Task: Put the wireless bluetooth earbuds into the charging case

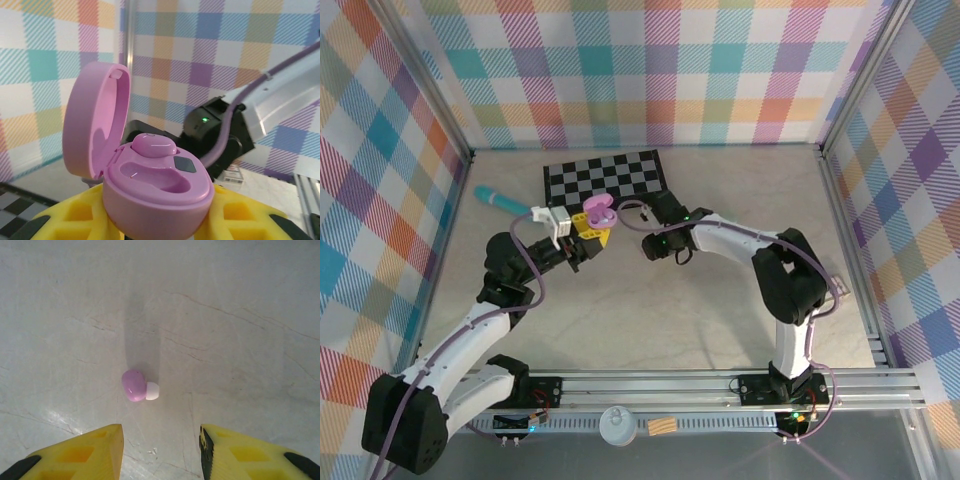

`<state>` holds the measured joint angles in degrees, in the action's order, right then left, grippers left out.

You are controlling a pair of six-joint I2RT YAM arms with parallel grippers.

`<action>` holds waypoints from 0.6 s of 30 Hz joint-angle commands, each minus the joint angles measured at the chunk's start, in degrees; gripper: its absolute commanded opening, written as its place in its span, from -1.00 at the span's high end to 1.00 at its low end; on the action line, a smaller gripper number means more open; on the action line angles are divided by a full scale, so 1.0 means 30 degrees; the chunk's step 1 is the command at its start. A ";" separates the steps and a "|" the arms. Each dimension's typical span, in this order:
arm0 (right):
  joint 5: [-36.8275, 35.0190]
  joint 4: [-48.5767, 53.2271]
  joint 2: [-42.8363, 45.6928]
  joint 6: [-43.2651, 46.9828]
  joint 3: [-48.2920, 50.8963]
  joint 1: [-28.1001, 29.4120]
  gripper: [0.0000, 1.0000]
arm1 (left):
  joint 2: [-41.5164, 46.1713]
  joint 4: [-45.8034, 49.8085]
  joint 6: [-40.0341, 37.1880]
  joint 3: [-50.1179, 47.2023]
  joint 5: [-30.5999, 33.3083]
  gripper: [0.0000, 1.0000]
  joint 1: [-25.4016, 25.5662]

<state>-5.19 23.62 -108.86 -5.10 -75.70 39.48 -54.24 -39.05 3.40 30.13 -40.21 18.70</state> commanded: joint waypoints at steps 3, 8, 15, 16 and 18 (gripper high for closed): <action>-0.2061 0.0816 -0.1099 0.1641 -0.1354 0.0858 0.12 | 0.0637 -0.0340 0.0286 -0.0285 0.0786 0.51 -0.1234; -0.3619 0.1346 -0.1888 0.2375 -0.2278 0.1637 0.15 | 0.0802 -0.0520 0.0614 -0.0331 0.1244 0.51 -0.2233; -0.4721 0.2146 -0.3143 0.3317 -0.3600 0.2610 0.19 | 0.1130 -0.0496 0.0850 -0.0320 0.1069 0.51 -0.3200; -0.4902 0.2248 -0.3360 0.3427 -0.3757 0.2727 0.19 | 0.1164 -0.0532 0.0888 -0.0345 0.1040 0.51 -0.3286; -0.5429 0.2452 -0.3725 0.3901 -0.4067 0.2999 0.20 | 0.1146 -0.0602 0.0997 -0.0375 0.1016 0.51 -0.3389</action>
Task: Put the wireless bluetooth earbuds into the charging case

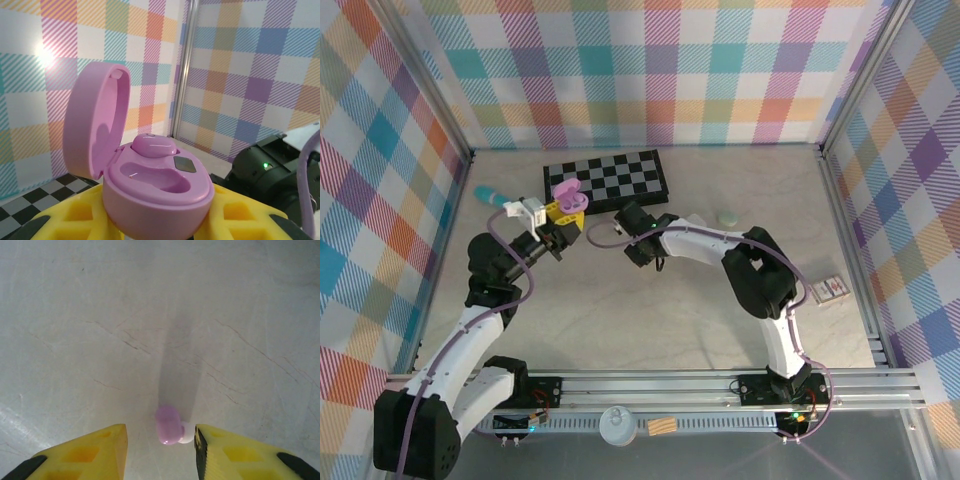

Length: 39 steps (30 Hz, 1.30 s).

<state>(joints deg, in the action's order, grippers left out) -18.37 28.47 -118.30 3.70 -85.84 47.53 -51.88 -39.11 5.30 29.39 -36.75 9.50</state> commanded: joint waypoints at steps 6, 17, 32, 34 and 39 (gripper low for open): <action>-0.3496 0.1437 -0.1881 0.1880 -0.1517 0.1073 0.26 | 0.0376 -0.0750 0.0460 -0.0245 -0.0286 0.51 -0.0372; -0.5973 0.1496 -0.2886 0.2978 -0.2177 0.1606 0.33 | 0.0323 -0.0949 0.0577 -0.0280 -0.0551 0.52 -0.0410; -0.7290 0.2677 -0.3448 0.2797 -0.2517 0.1505 0.34 | 0.0096 -0.1401 0.0782 -0.0346 -0.0660 0.52 -0.0410; -0.7294 0.2854 -0.3454 0.2662 -0.2554 0.1417 0.35 | 0.0097 -0.1402 0.0786 -0.0354 -0.0713 0.52 -0.0387; -0.7294 0.2842 -0.3560 0.2840 -0.2620 0.1384 0.37 | 0.0033 -0.1544 0.0861 -0.0420 -0.0727 0.52 -0.0392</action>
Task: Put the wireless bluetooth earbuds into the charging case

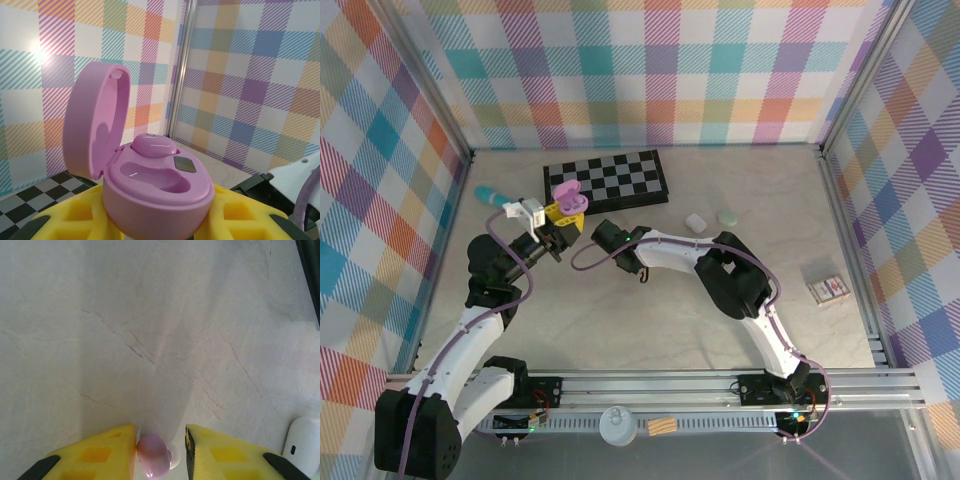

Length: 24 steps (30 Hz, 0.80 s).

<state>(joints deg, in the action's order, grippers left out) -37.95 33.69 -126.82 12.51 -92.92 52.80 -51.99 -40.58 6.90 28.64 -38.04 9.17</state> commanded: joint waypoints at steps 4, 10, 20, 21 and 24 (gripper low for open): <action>-0.0766 0.1012 -0.0289 -0.0130 -0.0109 -0.0425 0.46 | 0.0106 -0.1036 0.0338 -0.0142 -0.0296 0.53 -0.0278; -0.0766 0.1048 -0.0600 0.0018 -0.0162 -0.0576 0.59 | -0.0168 -0.1406 0.0499 -0.0059 -0.0380 0.53 -0.0285; -0.0741 0.1841 0.0226 -0.0607 -0.0432 -0.0763 0.58 | -0.0219 -0.1427 0.0485 -0.0114 -0.0444 0.53 -0.0280; -0.0586 0.2220 0.0263 -0.0885 -0.0582 -0.0843 0.58 | -0.0227 -0.1416 0.0492 -0.0113 -0.0470 0.53 -0.0301; -0.0366 0.3192 0.0253 -0.1527 -0.0939 -0.1010 0.54 | -0.0271 -0.1445 0.0499 -0.0059 -0.0530 0.53 -0.0302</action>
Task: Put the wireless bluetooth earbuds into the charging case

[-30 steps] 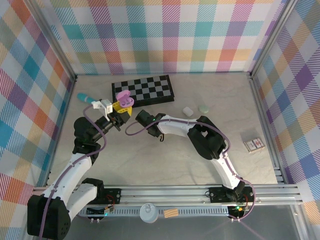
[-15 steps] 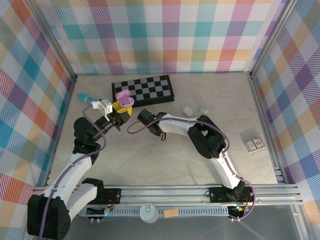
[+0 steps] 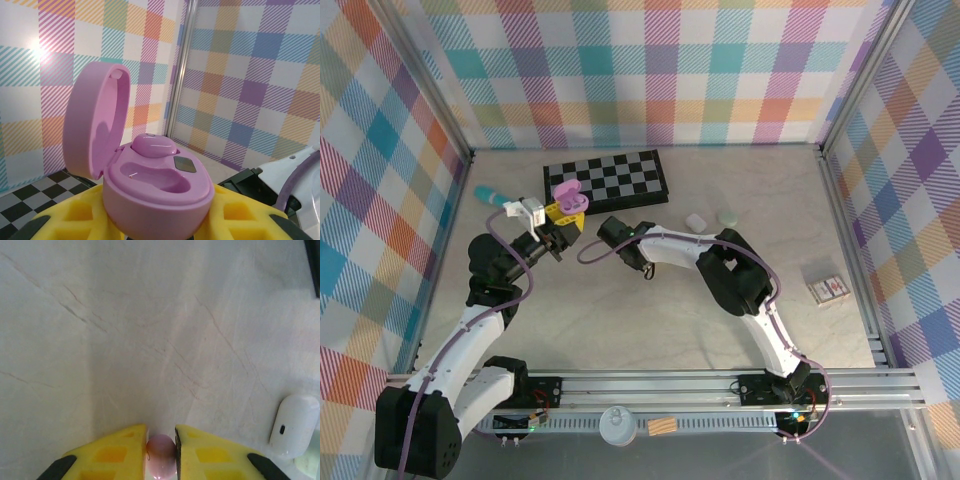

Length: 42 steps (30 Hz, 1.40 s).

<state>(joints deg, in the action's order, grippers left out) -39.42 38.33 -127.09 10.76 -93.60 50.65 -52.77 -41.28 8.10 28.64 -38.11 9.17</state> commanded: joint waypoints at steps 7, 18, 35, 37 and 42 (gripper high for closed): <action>0.0654 0.2646 0.0693 -0.2427 -0.0996 -0.0464 0.55 | -0.0094 -0.1300 0.0147 -0.0114 -0.0541 0.53 -0.0306; 0.2020 0.1595 0.1941 -0.2856 0.0103 -0.0855 0.36 | -0.0252 -0.1543 0.0258 -0.0150 -0.0595 0.53 -0.0286; 0.2338 0.0424 0.2422 -0.0957 0.2088 -0.0801 0.33 | -0.0492 -0.1794 0.0369 -0.0198 -0.0598 0.53 -0.0306; 0.1952 0.0321 0.2157 -0.0818 0.2029 -0.0801 0.34 | -0.0486 -0.1809 0.0386 -0.0195 -0.0606 0.54 -0.0312; 0.1421 0.0228 0.1573 -0.0484 0.1599 -0.0801 0.40 | -0.0349 -0.1714 0.0376 -0.0231 -0.0581 0.54 -0.0302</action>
<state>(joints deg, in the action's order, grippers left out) -34.06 39.22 -120.49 8.16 -87.33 48.27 -54.06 -43.66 8.58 28.62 -38.50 9.15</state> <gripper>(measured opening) 0.302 0.330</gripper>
